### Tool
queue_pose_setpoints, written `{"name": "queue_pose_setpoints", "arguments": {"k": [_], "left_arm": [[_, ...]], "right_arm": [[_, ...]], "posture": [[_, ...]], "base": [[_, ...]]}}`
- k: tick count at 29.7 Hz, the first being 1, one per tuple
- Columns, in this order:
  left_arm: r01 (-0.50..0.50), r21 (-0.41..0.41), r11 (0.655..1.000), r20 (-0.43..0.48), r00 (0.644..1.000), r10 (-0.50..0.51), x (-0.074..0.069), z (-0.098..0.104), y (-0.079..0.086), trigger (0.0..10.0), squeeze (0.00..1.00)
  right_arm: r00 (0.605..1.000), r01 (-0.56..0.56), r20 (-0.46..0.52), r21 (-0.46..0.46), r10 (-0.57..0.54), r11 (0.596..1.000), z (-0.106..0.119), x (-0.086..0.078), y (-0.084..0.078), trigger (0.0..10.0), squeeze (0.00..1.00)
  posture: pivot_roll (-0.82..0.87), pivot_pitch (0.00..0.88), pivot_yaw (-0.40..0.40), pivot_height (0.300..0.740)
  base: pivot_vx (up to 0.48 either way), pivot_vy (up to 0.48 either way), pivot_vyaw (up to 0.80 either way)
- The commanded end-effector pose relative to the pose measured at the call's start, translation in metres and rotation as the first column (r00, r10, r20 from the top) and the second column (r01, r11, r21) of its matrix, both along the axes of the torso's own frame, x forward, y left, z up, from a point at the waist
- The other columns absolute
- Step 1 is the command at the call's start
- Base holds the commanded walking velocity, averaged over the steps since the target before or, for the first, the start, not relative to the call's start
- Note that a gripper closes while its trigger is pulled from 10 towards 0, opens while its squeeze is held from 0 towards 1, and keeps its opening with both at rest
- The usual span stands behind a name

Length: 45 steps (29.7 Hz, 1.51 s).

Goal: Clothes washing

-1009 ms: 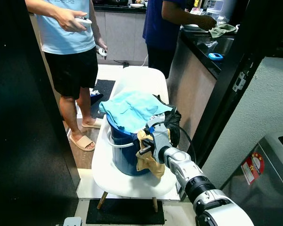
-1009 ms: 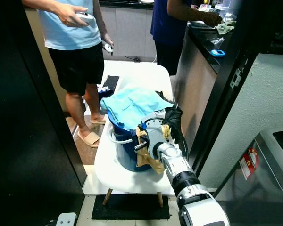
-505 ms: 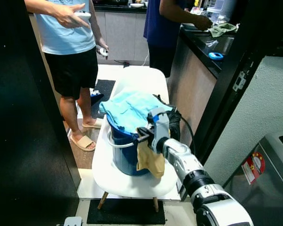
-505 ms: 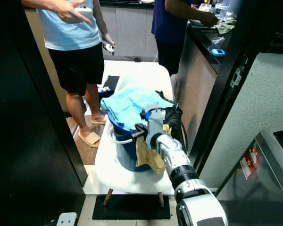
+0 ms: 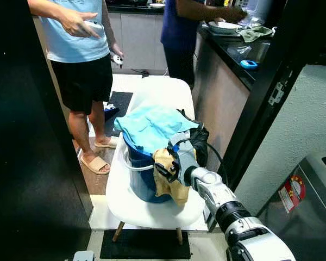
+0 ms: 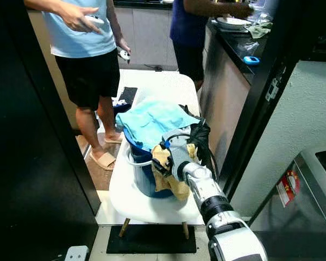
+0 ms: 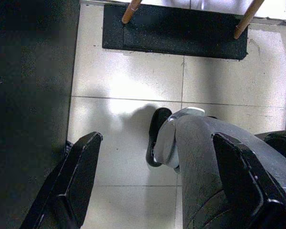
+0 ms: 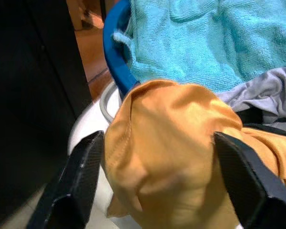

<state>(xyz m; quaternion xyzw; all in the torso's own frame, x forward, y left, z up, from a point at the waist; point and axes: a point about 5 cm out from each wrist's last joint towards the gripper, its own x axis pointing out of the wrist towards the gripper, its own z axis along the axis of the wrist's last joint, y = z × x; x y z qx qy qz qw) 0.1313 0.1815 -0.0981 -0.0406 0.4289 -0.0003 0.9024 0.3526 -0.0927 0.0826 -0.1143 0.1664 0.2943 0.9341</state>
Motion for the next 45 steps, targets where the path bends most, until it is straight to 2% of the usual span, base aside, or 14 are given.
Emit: {"name": "queue_pose_setpoints", "arguments": {"k": [1,7,8,9,16,24,29,32,37,38,39,40,41,45], "left_arm": [[0.01,-0.009,1.0,-0.052,0.999,-0.011,-0.013,-0.005,-0.003,10.0,0.0],[0.01,-0.01,1.0,-0.051,0.999,-0.011,-0.013,-0.005,-0.003,10.0,0.0],[0.012,-0.01,1.0,-0.05,0.999,-0.013,-0.013,-0.005,-0.003,10.0,0.0],[0.014,-0.01,1.0,-0.05,0.999,-0.014,-0.013,-0.005,-0.003,10.0,0.0],[0.022,-0.013,1.0,-0.05,0.998,-0.023,-0.014,-0.005,-0.004,10.0,0.0],[0.021,-0.011,1.0,-0.061,0.998,-0.021,-0.017,-0.007,-0.005,10.0,0.0],[0.018,-0.011,1.0,-0.069,0.997,-0.019,-0.021,-0.008,-0.004,10.0,0.0],[0.016,-0.01,1.0,-0.075,0.997,-0.017,-0.024,-0.008,-0.003,10.0,0.0],[0.019,-0.008,1.0,-0.08,0.997,-0.02,-0.026,-0.009,-0.002,10.0,0.0],[0.023,-0.006,1.0,-0.083,0.996,-0.023,-0.027,-0.009,-0.002,10.0,0.0],[0.023,-0.006,1.0,-0.083,0.996,-0.023,-0.027,-0.009,-0.002,10.0,0.0],[0.025,-0.005,1.0,-0.085,0.996,-0.026,-0.027,-0.009,-0.001,10.0,0.0],[0.028,-0.004,1.0,-0.087,0.996,-0.028,-0.028,-0.009,-0.001,10.0,0.0],[0.033,-0.001,0.999,-0.096,0.995,-0.033,-0.031,-0.01,0.0,10.0,0.0]], "right_arm": [[0.999,-0.03,-0.044,-0.044,0.028,0.999,-0.011,-0.006,0.0,10.0,1.0],[0.995,-0.06,-0.088,-0.07,0.054,0.996,-0.018,-0.011,0.0,10.0,0.97],[0.991,-0.072,-0.118,-0.071,0.064,0.995,-0.021,-0.013,0.0,10.0,0.82],[0.988,-0.076,-0.141,-0.075,0.065,0.994,-0.024,-0.015,0.0,10.0,0.0],[0.988,-0.027,-0.153,-0.032,0.022,0.999,-0.027,-0.017,0.003,10.0,0.0],[0.976,0.113,-0.204,0.175,-0.076,0.978,-0.027,-0.018,0.014,10.0,0.0],[0.968,0.134,-0.222,0.068,-0.116,0.989,-0.038,-0.023,0.01,10.0,0.0],[0.967,0.15,-0.197,-0.074,-0.162,0.986,-0.044,-0.025,0.0,10.0,0.0],[0.965,0.168,-0.185,-0.106,-0.185,0.98,-0.045,-0.024,-0.004,10.0,0.0],[0.959,0.185,-0.198,-0.106,-0.203,0.977,-0.046,-0.025,-0.005,4.5,0.0],[0.959,0.185,-0.198,-0.106,-0.203,0.977,-0.046,-0.025,-0.005,4.5,0.0],[0.952,0.202,-0.213,-0.1,-0.219,0.974,-0.047,-0.025,-0.006,1.3,0.0],[0.942,0.217,-0.246,-0.078,-0.23,0.973,-0.048,-0.026,-0.006,0.0,0.0],[0.927,0.196,-0.322,-0.015,-0.19,0.98,-0.051,-0.031,0.003,0.0,0.0]], "posture": [[0.14,0.0,-0.044,0.74],[0.14,0.0,-0.044,0.74],[0.13,0.0,-0.042,0.74],[0.13,0.0,-0.042,0.74],[0.13,0.0,-0.042,0.74],[0.13,0.0,-0.042,0.74],[0.13,0.001,-0.043,0.74],[0.13,0.002,-0.04,0.74],[0.13,0.001,-0.039,0.74],[0.13,0.007,-0.035,0.74],[0.13,0.007,-0.035,0.74],[0.13,0.007,-0.035,0.74],[0.13,0.007,-0.034,0.74],[0.13,0.008,-0.031,0.74]], "base": [[0.0,0.0,0.0],[0.0,0.0,0.0],[0.0,0.0,0.0],[0.0,0.0,0.0],[0.0,0.0,0.0],[0.0,0.0,0.0],[0.0,0.0,0.0],[0.0,0.0,0.0],[0.0,0.0,0.0],[0.0,0.0,0.0],[0.0,0.0,0.0],[0.0,0.0,0.0],[0.0,0.0,0.0],[0.0,0.0,0.0]]}}
